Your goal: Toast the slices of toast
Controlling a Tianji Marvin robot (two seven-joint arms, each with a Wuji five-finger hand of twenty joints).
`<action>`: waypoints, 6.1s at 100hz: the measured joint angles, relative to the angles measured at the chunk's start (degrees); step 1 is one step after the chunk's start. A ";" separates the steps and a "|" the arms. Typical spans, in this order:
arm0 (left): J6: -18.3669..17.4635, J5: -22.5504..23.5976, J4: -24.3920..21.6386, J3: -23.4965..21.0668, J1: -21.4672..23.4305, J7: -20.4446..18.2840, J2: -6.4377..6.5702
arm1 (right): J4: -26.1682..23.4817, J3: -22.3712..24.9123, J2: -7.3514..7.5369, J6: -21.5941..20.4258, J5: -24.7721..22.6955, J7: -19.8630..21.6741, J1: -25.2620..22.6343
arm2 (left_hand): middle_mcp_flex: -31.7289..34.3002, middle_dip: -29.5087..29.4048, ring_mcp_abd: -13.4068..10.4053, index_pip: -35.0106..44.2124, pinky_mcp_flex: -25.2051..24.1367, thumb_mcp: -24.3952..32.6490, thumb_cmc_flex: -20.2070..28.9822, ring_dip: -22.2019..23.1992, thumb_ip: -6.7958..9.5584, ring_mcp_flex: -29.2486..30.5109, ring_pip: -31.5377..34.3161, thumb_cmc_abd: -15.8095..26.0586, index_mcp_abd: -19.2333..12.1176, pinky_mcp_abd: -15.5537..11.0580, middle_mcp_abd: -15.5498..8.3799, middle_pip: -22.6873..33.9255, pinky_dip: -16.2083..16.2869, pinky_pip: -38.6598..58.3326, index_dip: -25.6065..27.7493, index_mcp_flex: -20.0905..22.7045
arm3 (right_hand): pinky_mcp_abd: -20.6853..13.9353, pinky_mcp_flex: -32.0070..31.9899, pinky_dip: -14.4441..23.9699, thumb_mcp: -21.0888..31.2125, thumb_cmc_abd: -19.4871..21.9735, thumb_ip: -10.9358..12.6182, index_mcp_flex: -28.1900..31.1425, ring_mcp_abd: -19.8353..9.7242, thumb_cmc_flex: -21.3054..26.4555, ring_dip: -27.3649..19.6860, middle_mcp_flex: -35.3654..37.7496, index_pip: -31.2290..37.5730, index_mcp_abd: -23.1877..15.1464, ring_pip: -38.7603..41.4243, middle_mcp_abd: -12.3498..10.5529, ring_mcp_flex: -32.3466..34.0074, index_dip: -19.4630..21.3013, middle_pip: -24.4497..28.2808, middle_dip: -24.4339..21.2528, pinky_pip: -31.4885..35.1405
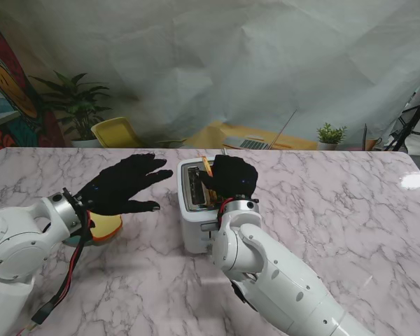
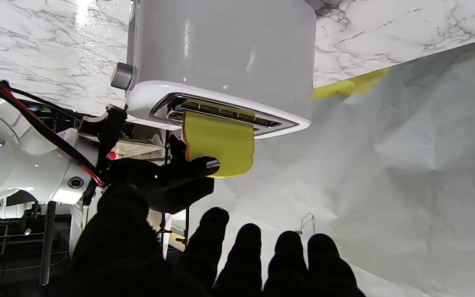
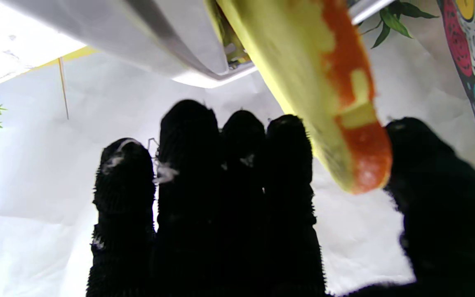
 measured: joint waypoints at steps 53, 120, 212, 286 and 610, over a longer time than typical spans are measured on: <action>0.14 0.18 0.12 0.15 0.00 0.42 -0.10 | -5.51 1.39 2.13 1.35 -3.86 1.99 -3.22 | 0.00 0.00 0.00 0.00 0.01 0.00 0.00 0.00 0.00 0.00 0.00 0.00 0.00 0.00 0.00 0.00 0.00 0.00 0.00 0.00 | 0.18 -9.42 1.41 -8.40 3.93 1.23 -11.49 1.27 -3.55 -0.81 -15.76 -6.75 2.95 -12.04 2.33 -9.99 1.32 0.18 0.13 -4.27; 0.55 0.78 -0.18 -0.30 0.51 1.08 -0.28 | -19.79 4.93 5.82 3.87 -9.14 11.61 -8.77 | 0.00 0.00 0.00 0.00 0.01 0.00 0.00 0.00 0.00 0.00 0.01 0.00 -0.01 0.00 0.00 0.01 0.00 0.00 0.00 0.00 | 1.02 -29.26 4.83 -13.08 9.95 1.98 -27.97 3.63 -7.80 -8.55 -47.69 -32.09 11.32 -26.02 8.29 -40.41 -1.75 -7.97 -3.64 -18.03; 3.84 3.13 -2.00 -3.93 5.89 5.78 -1.26 | -36.90 26.91 13.78 -34.05 -19.79 29.98 -29.64 | 0.00 0.00 0.00 0.00 0.13 0.00 0.00 0.00 0.00 0.00 0.01 0.00 -0.01 0.00 0.00 0.01 0.00 0.00 0.00 0.00 | -7.06 -41.01 -4.11 -22.31 19.78 1.98 -31.33 0.19 -7.70 -20.16 -56.12 -49.21 11.28 -41.83 5.30 -54.83 -3.91 -24.51 -12.00 -36.53; 18.89 16.56 -11.19 -10.90 22.94 8.86 -2.53 | -37.75 36.07 15.46 -50.16 -15.30 36.57 -38.55 | -0.13 -0.16 2.12 -0.61 0.13 -0.16 -1.77 0.00 0.00 0.00 0.01 -0.75 2.74 0.90 1.78 -0.77 0.00 0.00 -0.03 -0.93 | -9.91 -43.97 -9.76 -27.33 23.81 1.98 -34.72 -2.42 -5.98 -23.89 -57.71 -50.80 10.07 -44.68 3.01 -58.58 -5.35 -28.05 -13.51 -41.51; 40.50 23.29 24.71 11.28 4.51 19.33 -1.00 | -40.04 39.25 16.01 -52.18 -13.04 40.81 -43.15 | 3.55 6.04 3.87 0.35 0.25 0.22 18.89 8.55 1.09 5.53 14.17 -8.56 8.00 1.67 5.91 4.37 3.55 31.34 2.43 0.01 | -9.99 -43.88 -10.62 -33.51 27.90 2.05 -33.03 -2.84 -2.38 -24.24 -52.45 -47.73 9.46 -44.70 1.67 -58.28 -6.04 -29.28 -13.99 -42.75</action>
